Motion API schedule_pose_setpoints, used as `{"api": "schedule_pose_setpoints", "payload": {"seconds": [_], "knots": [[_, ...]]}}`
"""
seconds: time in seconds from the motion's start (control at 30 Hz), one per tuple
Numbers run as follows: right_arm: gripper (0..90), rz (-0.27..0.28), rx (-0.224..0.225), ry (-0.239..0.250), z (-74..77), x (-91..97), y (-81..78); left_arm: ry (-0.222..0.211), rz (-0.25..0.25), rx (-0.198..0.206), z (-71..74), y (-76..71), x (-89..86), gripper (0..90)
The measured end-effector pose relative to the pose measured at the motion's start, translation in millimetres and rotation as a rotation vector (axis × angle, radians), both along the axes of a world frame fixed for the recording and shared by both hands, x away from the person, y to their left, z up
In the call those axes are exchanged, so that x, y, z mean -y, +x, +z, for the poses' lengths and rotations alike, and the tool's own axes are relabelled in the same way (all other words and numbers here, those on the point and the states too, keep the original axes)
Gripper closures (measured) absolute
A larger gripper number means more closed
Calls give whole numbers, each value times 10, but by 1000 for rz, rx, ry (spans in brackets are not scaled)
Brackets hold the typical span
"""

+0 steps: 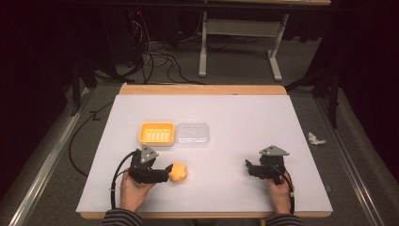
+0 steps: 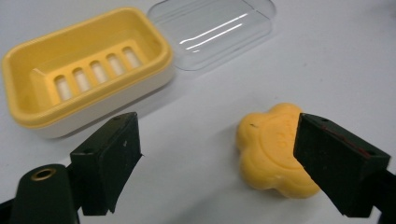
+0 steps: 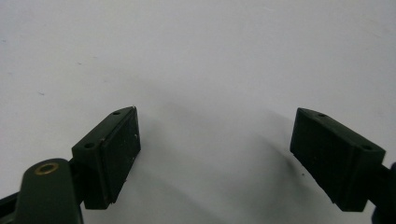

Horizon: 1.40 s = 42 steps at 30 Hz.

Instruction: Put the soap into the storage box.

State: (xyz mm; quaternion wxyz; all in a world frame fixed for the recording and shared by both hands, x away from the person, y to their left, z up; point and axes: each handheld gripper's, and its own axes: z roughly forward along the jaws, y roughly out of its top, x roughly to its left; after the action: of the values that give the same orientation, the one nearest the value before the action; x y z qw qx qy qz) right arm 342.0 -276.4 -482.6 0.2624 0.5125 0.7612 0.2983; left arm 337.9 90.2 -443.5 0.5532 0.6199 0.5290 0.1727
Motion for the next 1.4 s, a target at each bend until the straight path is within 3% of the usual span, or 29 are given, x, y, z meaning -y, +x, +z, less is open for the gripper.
{"api": "schedule_pose_setpoints", "payload": {"seconds": [0.2, 0.3, 0.57, 0.83, 0.93, 1.07, 1.17, 1.4], "knots": [[164, 0, 0, 1, 0, 0, 0, 40, -68, -43, -59, -51, 182, 150], [164, 0, 0, 0, 0, 0, 0, 101, -116, -86, -133, -73, 301, 150], [164, -1, 0, 0, 0, -1, -1, 167, -144, -106, -275, -89, 478, 154], [164, 0, 0, 0, 0, 0, -1, 168, -121, -117, -327, -61, 539, 160], [164, 0, 1, -1, 0, -1, -1, 178, -108, -127, -353, -45, 533, 206], [164, 0, 0, -1, 0, 0, -1, 132, -89, -150, -359, -21, 491, 255], [164, 0, 0, 0, 0, 0, 0, 175, -89, -139, -407, -31, 520, 253], [164, 0, 0, 0, 0, 1, 0, 133, -76, -134, -417, -35, 495, 262]]}}
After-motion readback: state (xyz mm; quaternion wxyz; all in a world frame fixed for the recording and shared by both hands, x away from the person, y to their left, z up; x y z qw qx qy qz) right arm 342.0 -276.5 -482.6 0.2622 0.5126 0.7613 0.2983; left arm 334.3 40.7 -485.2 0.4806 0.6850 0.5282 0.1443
